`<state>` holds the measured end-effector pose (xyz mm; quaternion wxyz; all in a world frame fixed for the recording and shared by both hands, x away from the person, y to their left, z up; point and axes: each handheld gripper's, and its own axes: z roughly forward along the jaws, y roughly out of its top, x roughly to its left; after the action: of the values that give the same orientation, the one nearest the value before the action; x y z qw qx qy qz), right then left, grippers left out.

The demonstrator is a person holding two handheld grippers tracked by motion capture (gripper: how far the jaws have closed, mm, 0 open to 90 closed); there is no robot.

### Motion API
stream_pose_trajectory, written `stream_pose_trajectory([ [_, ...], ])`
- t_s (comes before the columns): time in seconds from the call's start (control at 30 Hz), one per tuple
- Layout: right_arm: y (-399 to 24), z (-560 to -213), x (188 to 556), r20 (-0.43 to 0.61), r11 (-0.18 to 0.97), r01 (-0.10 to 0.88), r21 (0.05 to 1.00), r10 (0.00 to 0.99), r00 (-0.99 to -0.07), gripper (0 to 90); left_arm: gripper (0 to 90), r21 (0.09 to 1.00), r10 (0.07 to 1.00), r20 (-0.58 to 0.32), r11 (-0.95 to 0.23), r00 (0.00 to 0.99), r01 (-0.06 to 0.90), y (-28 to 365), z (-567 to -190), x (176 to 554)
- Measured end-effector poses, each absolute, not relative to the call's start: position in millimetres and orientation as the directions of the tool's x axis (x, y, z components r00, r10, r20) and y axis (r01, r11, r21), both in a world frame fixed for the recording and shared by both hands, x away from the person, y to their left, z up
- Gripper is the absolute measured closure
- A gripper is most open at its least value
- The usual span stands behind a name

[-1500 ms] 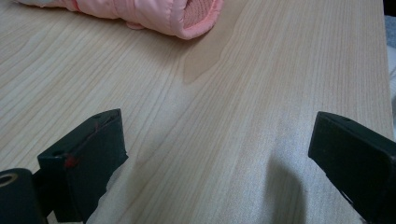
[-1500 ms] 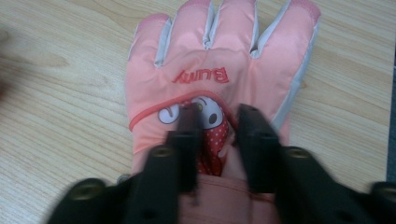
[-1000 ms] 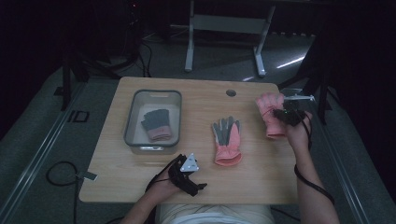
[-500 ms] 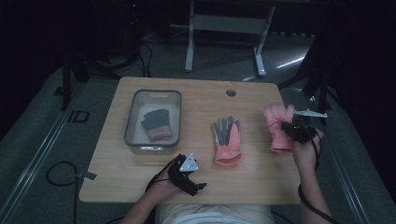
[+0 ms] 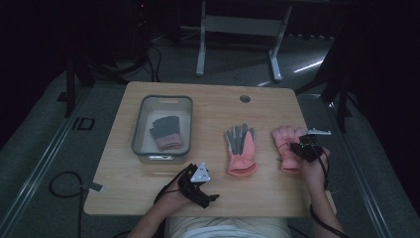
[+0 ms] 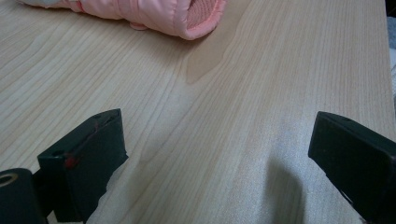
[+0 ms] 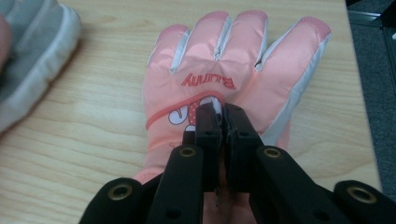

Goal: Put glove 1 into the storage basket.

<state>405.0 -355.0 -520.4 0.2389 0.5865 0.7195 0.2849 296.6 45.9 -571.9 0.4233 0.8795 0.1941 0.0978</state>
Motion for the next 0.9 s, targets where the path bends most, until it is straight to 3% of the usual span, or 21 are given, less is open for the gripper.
stream_pose_trajectory([
  [0.33, -362.2, -512.9, 406.5, 0.006, 0.162, 0.702, 0.693, 0.973, -0.23, 73.1, 3.7, 0.773, 0.423, 0.009, -0.577, 0.906, 0.262, 45.0, -572.1, 297.3],
  [0.57, -368.8, -496.6, 410.6, -0.038, 0.286, 0.662, 0.692, 0.931, -0.363, 61.1, 4.1, 0.778, 0.423, 0.009, -0.572, 0.906, 0.259, 45.4, -571.9, 297.3],
  [0.7, -371.7, -500.0, 410.9, -0.066, 0.35, 0.646, 0.678, 0.905, -0.421, 58.6, 4.1, 0.781, 0.424, 0.007, -0.568, 0.906, 0.26, 45.6, -571.9, 297.0],
  [0.9, -374.8, -512.1, 409.6, -0.059, 0.339, 0.672, 0.659, 0.913, -0.403, 58.6, 4.1, 0.78, 0.423, 0.006, -0.569, 0.906, 0.26, 45.8, -571.8, 297.4],
])
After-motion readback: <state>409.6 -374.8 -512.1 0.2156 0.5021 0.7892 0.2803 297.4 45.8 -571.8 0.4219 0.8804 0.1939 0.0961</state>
